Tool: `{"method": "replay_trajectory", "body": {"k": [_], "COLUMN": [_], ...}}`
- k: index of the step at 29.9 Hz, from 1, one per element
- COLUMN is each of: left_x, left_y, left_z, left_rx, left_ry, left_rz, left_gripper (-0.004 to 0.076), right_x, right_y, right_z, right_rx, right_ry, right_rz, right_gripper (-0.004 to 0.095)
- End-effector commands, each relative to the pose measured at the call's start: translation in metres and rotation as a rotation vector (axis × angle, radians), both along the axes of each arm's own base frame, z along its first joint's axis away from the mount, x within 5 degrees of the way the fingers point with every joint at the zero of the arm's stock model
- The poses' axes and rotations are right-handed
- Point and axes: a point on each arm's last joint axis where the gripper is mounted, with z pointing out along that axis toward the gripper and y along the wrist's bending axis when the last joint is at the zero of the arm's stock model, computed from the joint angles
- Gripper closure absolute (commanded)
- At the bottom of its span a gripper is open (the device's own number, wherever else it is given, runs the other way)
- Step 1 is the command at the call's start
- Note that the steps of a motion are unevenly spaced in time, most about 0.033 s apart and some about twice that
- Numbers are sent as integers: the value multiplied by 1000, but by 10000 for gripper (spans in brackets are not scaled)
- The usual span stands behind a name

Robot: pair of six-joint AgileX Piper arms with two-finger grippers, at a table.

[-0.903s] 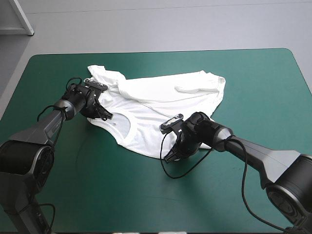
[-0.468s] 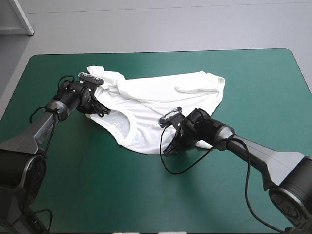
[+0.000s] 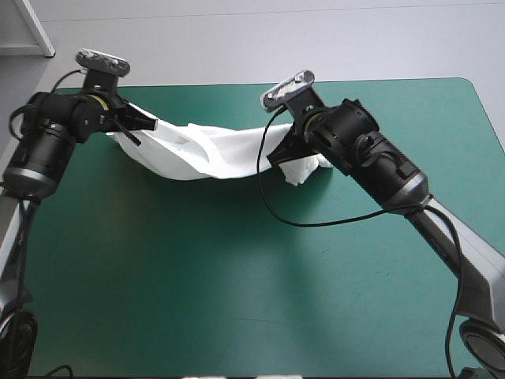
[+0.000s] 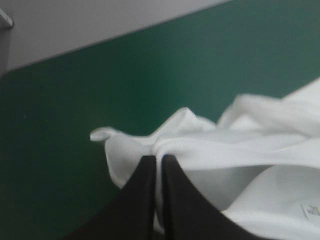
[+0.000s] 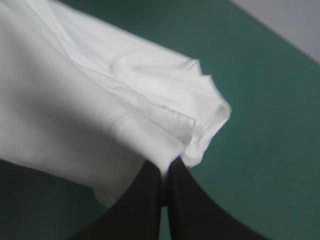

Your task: Fold the cloth

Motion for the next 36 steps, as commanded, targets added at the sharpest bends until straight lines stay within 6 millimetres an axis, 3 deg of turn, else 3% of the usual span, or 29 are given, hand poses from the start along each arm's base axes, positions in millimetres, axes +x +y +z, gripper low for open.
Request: {"method": "replay_trajectory", "body": {"k": [1,4,10,15,20,26,29,33,36], "left_x": [-41,-66,-108,-148,-187,-224,-233,-228,-213], "left_y": [5,8,15,22,28,32,30,29,26], "left_z": [82,123,180,221,250,269,272,271,267], "left_rx": [-52,-69,-68,-95,-122,-106,-108,-101,-78], "left_ry": [-269,-389,-556,-739,-888,-1020,-1047,-1036,-1003], "left_rz": [-38,-62,-79,-77,-79,-121,-161,-164,-162], "left_gripper": [702,704,705,705,705,705,705,705,705], "right_x": [-24,-38,-72,-102,-130,-152,-156,-151,-139], "right_y": [-27,-42,-76,-100,-118,-127,-127,-121,-110], "right_z": [78,115,177,210,233,249,254,254,250], "right_rx": [93,140,229,310,407,487,520,521,504], "right_ry": [-230,-332,-560,-694,-813,-939,-980,-987,-986], "right_rz": [0,-10,-21,-6,34,112,148,160,168], "right_gripper": [925,925,925,925,925,925,925,925,925]}}
